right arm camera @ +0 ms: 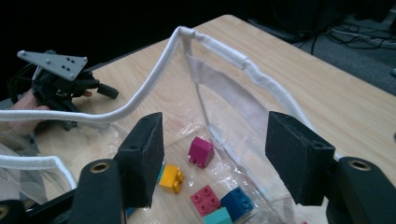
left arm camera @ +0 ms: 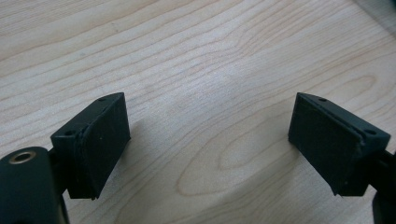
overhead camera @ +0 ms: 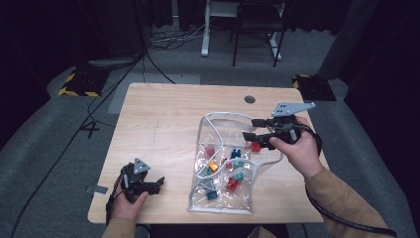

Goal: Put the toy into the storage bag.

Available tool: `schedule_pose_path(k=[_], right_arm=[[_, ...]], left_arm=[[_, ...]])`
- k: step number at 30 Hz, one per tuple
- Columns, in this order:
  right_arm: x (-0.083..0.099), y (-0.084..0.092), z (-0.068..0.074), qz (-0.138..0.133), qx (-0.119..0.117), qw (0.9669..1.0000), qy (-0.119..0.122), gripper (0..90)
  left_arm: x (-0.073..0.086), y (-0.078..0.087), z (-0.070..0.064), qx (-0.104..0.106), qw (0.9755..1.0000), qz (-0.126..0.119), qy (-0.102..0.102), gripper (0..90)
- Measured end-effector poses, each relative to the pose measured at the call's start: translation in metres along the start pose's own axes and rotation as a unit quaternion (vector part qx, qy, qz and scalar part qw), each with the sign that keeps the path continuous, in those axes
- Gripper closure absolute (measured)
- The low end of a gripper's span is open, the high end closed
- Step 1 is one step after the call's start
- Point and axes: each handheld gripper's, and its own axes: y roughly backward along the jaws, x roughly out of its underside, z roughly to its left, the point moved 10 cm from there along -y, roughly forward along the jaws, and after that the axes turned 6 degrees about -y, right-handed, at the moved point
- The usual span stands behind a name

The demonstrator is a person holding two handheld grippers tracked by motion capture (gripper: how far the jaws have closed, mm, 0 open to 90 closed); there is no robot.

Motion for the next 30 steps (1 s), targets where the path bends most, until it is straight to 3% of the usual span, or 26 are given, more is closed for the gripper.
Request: schedule_pose_path(k=[5,12,15,16,23,24,25,27,30], right_arm=[[-0.004,0.020,-0.013,-0.031,0.010,0.9994,-0.004,37.1],[-0.003,0.043,-0.038,-0.051,0.039,0.9978,-0.014,33.6],[0.003,0.052,-0.058,-0.057,0.058,0.9964,-0.024,32.6],[0.008,0.054,-0.069,-0.060,0.059,0.9957,-0.040,32.1],[0.033,0.052,-0.115,-0.057,0.090,0.9917,-0.072,29.2],[0.033,0.052,-0.115,-0.057,0.090,0.9917,-0.072,29.2],[0.040,0.049,-0.126,-0.050,0.102,0.9911,-0.069,28.8],[0.047,0.046,-0.134,-0.045,0.113,0.9906,-0.063,28.7],[0.054,0.042,-0.140,-0.040,0.119,0.9901,-0.063,28.7]], left_arm=[[0.000,0.000,0.000,0.000,1.0000,0.000,0.000,12.9],[0.000,0.000,0.000,0.000,1.0000,0.000,0.000,12.9],[0.000,0.000,0.000,0.000,1.0000,0.000,-0.001,12.9],[0.000,0.000,0.000,0.000,1.0000,0.000,0.000,12.9],[0.000,0.000,0.000,0.000,1.0000,0.000,-0.001,12.9],[0.000,0.000,0.000,0.000,1.0000,0.000,-0.001,12.9],[0.000,0.000,0.000,0.000,1.0000,0.000,0.000,12.9],[0.001,0.001,0.001,-0.001,1.0000,0.002,-0.001,12.9],[0.001,0.001,0.001,-0.001,1.0000,0.001,-0.002,13.0]])
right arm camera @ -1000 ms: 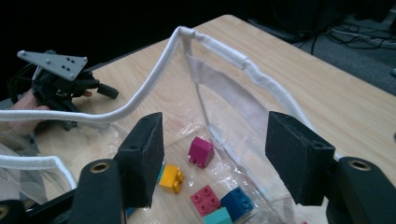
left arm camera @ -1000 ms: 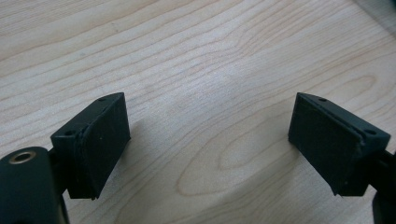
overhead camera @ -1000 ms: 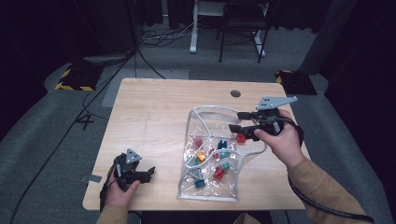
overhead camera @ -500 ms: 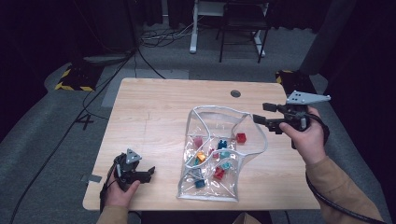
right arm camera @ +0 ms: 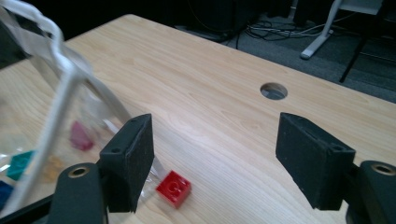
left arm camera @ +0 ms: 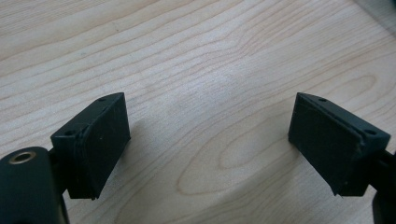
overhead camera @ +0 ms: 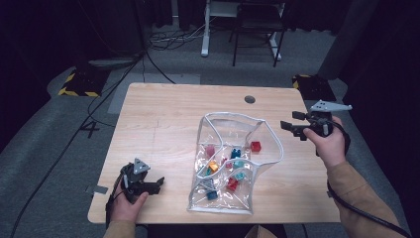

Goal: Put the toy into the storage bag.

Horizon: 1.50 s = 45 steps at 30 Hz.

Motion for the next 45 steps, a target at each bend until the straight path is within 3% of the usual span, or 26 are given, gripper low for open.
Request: schedule_pose_path(k=[1,8,19,36,45], right_arm=[[0.009,-0.008,-0.005,0.008,0.007,0.9999,0.009,28.5],[0.031,-0.032,-0.006,0.028,-0.007,0.9995,0.009,27.7],[0.075,-0.082,0.011,0.068,-0.042,0.9968,0.005,27.2],[0.107,-0.113,0.026,0.092,-0.050,0.9944,0.010,29.1],[0.117,-0.122,0.026,0.095,-0.037,0.9946,0.018,34.4]], left_arm=[[0.000,0.000,0.000,0.001,1.0000,0.000,0.000,13.0],[0.000,0.000,0.001,-0.001,1.0000,-0.001,-0.001,12.9],[0.000,0.000,0.001,-0.002,1.0000,0.001,0.001,12.9],[0.000,0.000,0.002,-0.005,1.0000,0.002,0.002,12.9],[0.000,0.000,0.002,-0.005,1.0000,0.002,0.002,12.9]])
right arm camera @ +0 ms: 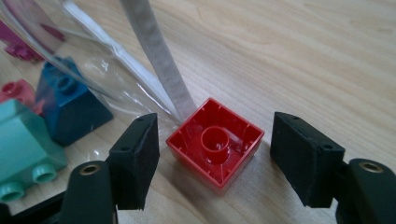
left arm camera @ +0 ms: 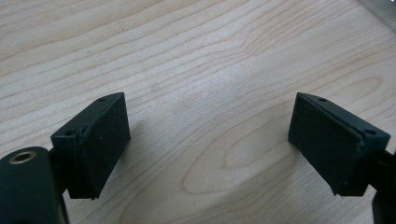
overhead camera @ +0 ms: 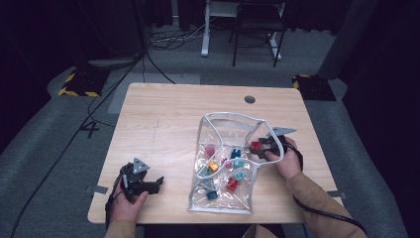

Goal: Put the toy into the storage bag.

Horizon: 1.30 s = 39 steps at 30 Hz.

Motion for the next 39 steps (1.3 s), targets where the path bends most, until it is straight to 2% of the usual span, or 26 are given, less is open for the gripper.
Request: schedule_pose_path(k=[4,7,9,28,33,36,38,39], right_arm=[[-0.001,-0.001,-0.002,0.000,0.011,0.9999,0.008,36.9],[-0.001,-0.002,-0.003,0.002,0.021,0.9994,0.028,41.6],[-0.002,-0.002,-0.004,-0.001,0.021,0.9994,0.028,47.4],[0.000,0.001,-0.004,-0.001,0.022,0.9994,0.026,48.0],[0.001,0.016,-0.008,-0.007,0.023,0.9997,0.008,48.0],[0.000,0.025,-0.009,-0.008,0.023,0.9997,0.009,48.0],[-0.001,0.039,-0.011,-0.010,0.026,0.9996,0.009,48.0],[-0.001,0.039,-0.011,-0.010,0.026,0.9996,0.009,48.0]], left_arm=[[0.000,0.000,0.000,0.001,1.0000,0.000,0.001,12.9],[0.000,0.000,0.000,0.000,1.0000,0.000,0.000,12.9],[0.000,0.000,0.000,0.001,1.0000,-0.001,0.001,13.0],[0.000,0.000,0.000,-0.002,1.0000,-0.001,0.003,13.0],[0.000,0.000,-0.001,-0.001,1.0000,-0.001,0.003,12.9],[0.000,0.000,-0.001,-0.001,1.0000,-0.001,0.003,12.9],[0.000,0.000,-0.001,-0.002,1.0000,0.000,0.004,12.9],[0.000,0.000,-0.001,-0.002,1.0000,0.000,0.004,12.8]])
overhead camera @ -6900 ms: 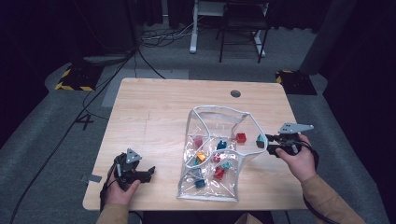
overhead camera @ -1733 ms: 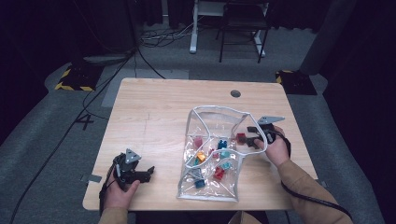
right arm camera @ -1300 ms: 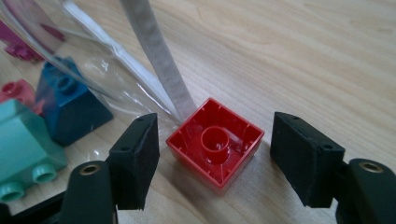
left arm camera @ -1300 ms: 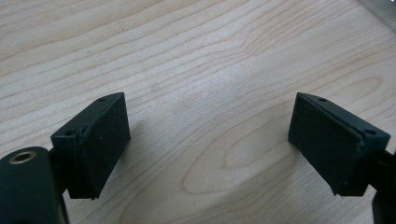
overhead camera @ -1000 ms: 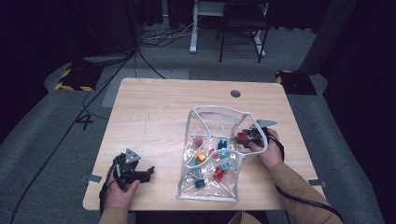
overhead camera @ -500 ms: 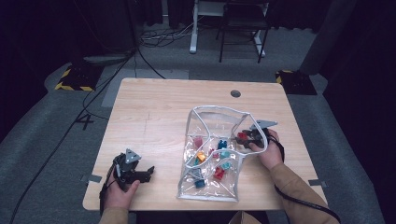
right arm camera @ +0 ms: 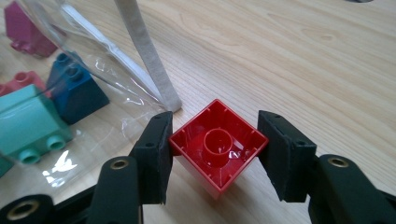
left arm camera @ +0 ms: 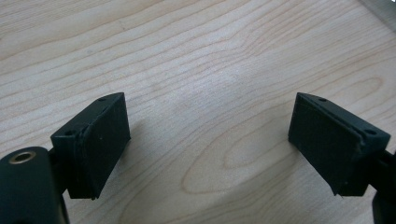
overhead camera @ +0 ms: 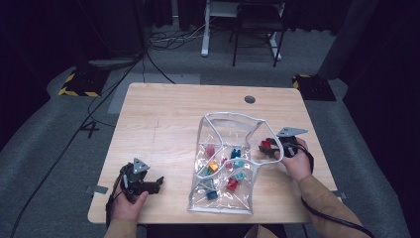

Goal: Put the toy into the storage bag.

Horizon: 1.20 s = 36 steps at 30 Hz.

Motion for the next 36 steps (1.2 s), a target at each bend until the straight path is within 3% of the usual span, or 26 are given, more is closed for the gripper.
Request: schedule_pose_path(k=[5,16,23,36], right_arm=[[-0.002,0.026,-0.004,-0.009,0.003,0.9998,-0.016,48.0],[-0.015,0.068,-0.001,-0.024,0.004,0.9995,-0.020,48.0],[-0.032,0.099,0.007,-0.042,-0.001,0.9988,-0.026,48.0],[-0.062,0.137,0.015,-0.068,-0.004,0.9973,-0.026,47.9]], left_arm=[[-0.001,-0.001,0.000,0.000,1.0000,-0.001,0.003,12.6],[-0.001,-0.001,0.000,0.000,1.0000,-0.001,0.003,12.6],[-0.001,-0.001,0.000,-0.001,1.0000,0.000,0.004,12.7],[-0.001,-0.001,0.000,-0.001,1.0000,-0.001,0.004,12.7]])
